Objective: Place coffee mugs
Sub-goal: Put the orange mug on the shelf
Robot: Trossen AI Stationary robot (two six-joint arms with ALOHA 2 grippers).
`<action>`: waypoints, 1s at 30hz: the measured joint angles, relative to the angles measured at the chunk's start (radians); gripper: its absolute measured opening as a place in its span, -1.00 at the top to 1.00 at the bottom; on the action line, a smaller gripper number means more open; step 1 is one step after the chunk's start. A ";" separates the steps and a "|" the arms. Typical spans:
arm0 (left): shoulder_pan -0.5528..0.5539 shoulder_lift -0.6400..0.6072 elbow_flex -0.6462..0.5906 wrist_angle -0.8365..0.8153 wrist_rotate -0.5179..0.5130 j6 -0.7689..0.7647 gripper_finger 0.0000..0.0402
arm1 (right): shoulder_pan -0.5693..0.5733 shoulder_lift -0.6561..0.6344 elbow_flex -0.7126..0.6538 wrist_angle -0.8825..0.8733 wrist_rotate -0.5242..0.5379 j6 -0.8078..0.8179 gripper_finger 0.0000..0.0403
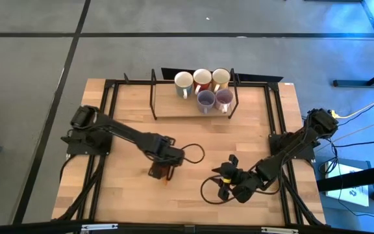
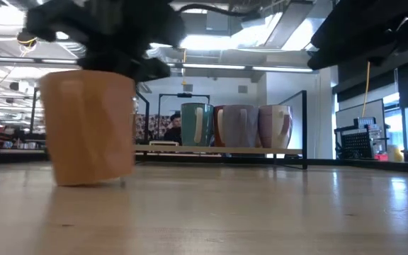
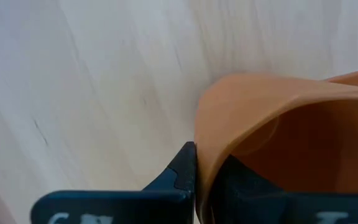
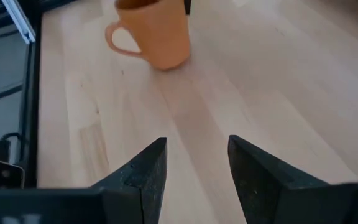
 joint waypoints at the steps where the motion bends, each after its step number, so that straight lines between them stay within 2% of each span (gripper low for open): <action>1: 0.001 0.016 0.025 -0.003 0.000 0.013 0.93 | 0.000 0.000 0.000 0.001 -0.002 0.003 0.21; 7: 0.003 0.083 0.131 -0.006 0.003 0.093 0.93 | 0.002 0.004 0.000 0.004 -0.052 0.028 0.00; 14: 0.003 0.114 0.144 -0.007 0.008 0.086 0.92 | 0.002 0.007 0.000 0.005 -0.098 0.025 -0.29; 22: -0.002 0.116 0.143 0.019 -0.008 -0.022 0.77 | 0.002 0.007 0.000 0.008 -0.126 0.018 -0.33; 30: -0.005 0.116 0.145 0.052 0.005 -0.019 0.61 | 0.002 0.007 0.000 0.002 -0.172 -0.014 -0.33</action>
